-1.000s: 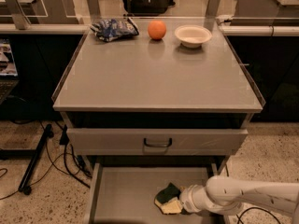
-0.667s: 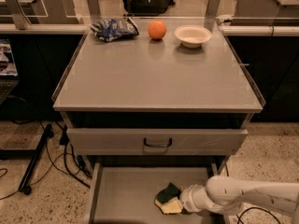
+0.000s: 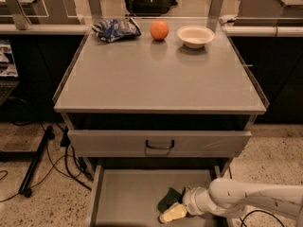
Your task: Place sponge into middle drawer
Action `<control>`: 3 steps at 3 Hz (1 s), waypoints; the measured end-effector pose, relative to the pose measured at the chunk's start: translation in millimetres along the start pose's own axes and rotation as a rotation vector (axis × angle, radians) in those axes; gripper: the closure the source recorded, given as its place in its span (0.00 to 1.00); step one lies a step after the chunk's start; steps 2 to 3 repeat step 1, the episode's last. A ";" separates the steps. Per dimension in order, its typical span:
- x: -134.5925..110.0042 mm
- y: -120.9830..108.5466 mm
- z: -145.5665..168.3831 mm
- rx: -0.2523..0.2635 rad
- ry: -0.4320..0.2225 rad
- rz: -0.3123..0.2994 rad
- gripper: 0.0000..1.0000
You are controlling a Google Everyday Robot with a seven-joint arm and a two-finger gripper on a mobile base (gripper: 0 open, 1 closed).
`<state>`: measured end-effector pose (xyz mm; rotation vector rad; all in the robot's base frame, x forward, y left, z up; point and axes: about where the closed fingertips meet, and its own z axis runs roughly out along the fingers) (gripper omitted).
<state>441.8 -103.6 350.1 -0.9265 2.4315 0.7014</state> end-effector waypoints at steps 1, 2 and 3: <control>0.0 0.0 0.0 0.000 0.000 0.000 0.00; 0.0 0.0 0.0 0.000 0.000 0.000 0.00; 0.0 0.0 0.0 0.000 0.000 0.000 0.00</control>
Offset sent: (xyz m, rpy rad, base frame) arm 0.0000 0.0000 0.0000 0.0000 0.0000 0.0000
